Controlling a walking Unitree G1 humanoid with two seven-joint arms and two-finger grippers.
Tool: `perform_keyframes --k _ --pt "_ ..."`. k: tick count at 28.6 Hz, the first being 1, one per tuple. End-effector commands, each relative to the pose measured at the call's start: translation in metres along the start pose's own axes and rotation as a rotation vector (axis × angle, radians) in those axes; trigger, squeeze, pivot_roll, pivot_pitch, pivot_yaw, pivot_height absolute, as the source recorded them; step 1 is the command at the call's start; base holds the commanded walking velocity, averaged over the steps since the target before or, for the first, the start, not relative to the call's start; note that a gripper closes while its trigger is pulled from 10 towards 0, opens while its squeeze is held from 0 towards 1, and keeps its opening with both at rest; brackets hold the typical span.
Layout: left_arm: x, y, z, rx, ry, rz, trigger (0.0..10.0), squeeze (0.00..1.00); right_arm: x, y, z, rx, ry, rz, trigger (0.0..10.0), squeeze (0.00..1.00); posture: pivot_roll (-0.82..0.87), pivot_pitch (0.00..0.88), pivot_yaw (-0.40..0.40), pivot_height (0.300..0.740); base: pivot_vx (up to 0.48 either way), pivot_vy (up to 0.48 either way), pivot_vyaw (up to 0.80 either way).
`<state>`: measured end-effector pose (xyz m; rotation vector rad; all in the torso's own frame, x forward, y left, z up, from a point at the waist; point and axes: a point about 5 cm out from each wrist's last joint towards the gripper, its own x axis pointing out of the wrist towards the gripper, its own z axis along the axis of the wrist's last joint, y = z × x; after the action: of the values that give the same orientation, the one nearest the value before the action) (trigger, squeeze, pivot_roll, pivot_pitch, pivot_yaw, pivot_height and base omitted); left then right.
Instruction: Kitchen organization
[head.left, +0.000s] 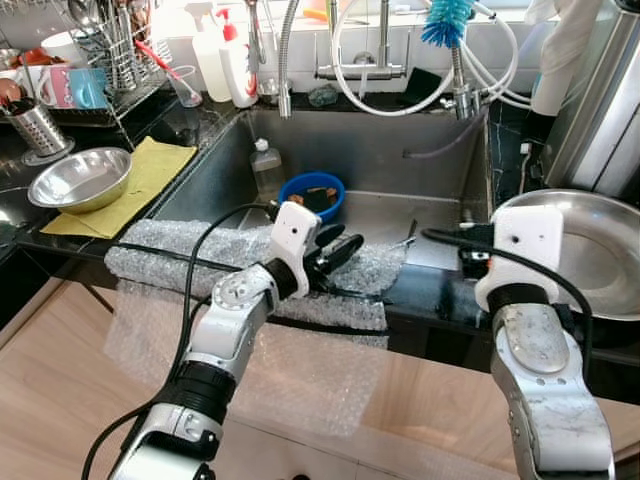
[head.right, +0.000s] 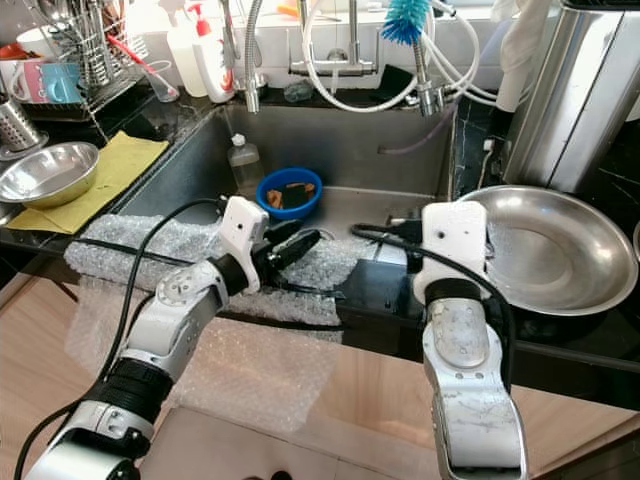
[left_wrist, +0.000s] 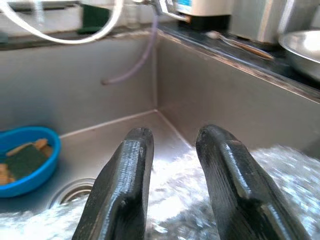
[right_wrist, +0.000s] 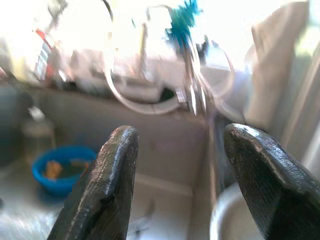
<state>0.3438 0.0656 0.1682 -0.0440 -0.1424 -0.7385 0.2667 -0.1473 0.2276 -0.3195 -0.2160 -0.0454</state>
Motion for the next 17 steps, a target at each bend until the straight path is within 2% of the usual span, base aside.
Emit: perform_keyframes --k 1,3,6,10,12,17 --pt "-0.002 0.009 -0.002 0.015 0.013 0.069 10.0 0.00 0.002 0.003 0.007 0.014 -0.046 0.021 10.0 0.00 -0.16 0.089 0.129 0.740 0.000 0.000 0.00" --pt "-0.001 0.014 0.002 0.033 -0.021 0.142 10.0 0.00 0.006 0.003 0.011 0.056 -0.068 0.011 10.0 0.00 -0.16 0.088 0.129 0.740 0.000 0.000 0.00" --pt "-0.001 0.018 0.007 0.062 -0.056 0.195 10.0 0.00 0.011 0.006 0.011 0.060 -0.090 0.017 10.0 0.00 -0.15 0.089 0.130 0.740 0.000 0.000 0.00" --pt "-0.003 0.028 0.021 0.083 -0.157 0.314 10.0 0.00 0.020 0.017 0.008 0.097 -0.120 0.046 10.0 0.00 -0.15 0.086 0.132 0.740 0.000 0.000 0.00" --pt "-0.003 0.030 0.023 0.073 -0.178 0.335 10.0 0.00 0.021 0.019 0.007 0.102 -0.120 0.046 10.0 0.00 -0.14 0.086 0.132 0.740 0.000 0.000 0.00" --pt "-0.007 0.033 0.031 0.116 -0.235 0.393 10.0 0.00 0.029 0.028 0.002 0.165 -0.110 0.068 10.0 0.00 -0.13 0.081 0.128 0.740 0.000 0.000 0.00"
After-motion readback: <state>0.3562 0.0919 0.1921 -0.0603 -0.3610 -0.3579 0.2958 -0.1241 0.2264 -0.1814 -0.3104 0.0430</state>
